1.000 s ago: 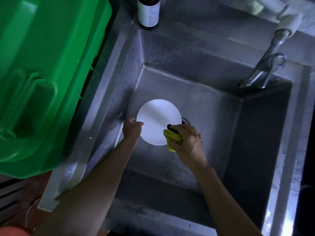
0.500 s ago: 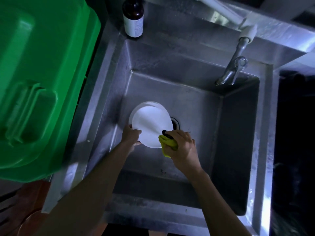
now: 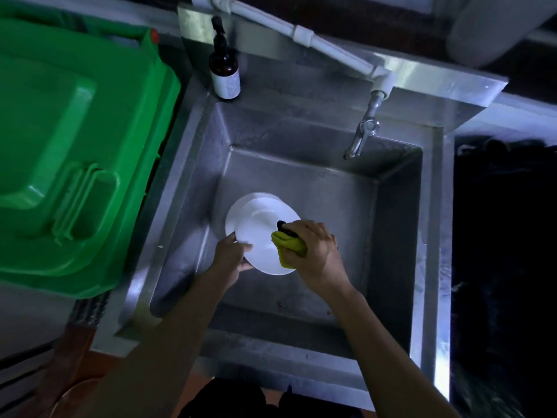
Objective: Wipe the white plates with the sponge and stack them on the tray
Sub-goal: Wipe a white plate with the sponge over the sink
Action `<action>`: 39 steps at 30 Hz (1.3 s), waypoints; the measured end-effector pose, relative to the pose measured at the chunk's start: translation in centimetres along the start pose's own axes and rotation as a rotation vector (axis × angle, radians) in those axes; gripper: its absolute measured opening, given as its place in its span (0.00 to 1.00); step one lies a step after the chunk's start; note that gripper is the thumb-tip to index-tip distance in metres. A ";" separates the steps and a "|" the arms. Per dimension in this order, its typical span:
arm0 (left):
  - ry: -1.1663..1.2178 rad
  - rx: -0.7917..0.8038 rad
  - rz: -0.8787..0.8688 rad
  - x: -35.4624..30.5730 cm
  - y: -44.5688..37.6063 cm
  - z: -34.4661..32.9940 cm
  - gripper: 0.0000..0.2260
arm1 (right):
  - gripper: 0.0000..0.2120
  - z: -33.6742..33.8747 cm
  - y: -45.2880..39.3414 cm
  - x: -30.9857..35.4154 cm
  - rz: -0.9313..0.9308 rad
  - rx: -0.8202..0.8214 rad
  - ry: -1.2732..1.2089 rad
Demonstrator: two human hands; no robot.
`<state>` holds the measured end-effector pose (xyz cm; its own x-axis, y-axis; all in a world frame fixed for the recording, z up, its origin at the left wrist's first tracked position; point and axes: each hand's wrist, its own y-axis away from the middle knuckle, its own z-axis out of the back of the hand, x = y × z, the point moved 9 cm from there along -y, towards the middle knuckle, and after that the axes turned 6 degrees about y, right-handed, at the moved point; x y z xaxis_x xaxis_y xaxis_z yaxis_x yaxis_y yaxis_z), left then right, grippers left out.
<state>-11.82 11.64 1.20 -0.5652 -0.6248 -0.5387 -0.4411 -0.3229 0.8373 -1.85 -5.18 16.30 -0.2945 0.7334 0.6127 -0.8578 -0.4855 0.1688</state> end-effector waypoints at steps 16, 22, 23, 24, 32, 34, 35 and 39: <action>0.111 0.216 -0.186 -2.3 10.6 -7.0 0.21 | 0.24 4.3 1.7 0.1 0.135 -0.104 0.168; 0.135 0.171 -0.204 -2.3 11.6 -8.2 0.20 | 0.27 5.1 4.6 -2.6 0.052 -0.195 0.189; 0.134 0.174 -0.205 -2.2 11.8 -8.5 0.20 | 0.26 5.4 4.8 -2.6 0.064 -0.208 0.198; 0.131 0.181 -0.207 -2.0 11.9 -8.9 0.19 | 0.26 5.7 5.0 -2.6 0.071 -0.220 0.209; 0.079 0.190 -0.229 -1.0 13.2 -10.1 0.15 | 0.22 7.5 3.9 -5.6 0.028 -0.153 0.212; 0.057 0.206 -0.216 -0.5 13.5 -10.1 0.18 | 0.22 8.0 3.4 -6.4 0.016 -0.150 0.223; 0.046 0.219 -0.208 -0.2 13.6 -10.1 0.20 | 0.22 8.3 3.1 -6.6 0.009 -0.154 0.230; 0.021 0.242 -0.194 0.4 14.0 -10.3 0.22 | 0.21 9.3 1.9 -6.8 -0.023 -0.194 0.240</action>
<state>-11.06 -0.41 13.70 -0.4404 -0.5834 -0.6824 -0.6944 -0.2605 0.6708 2.45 -15.54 19.67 -0.3453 0.8458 0.4066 -0.9230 -0.3845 0.0160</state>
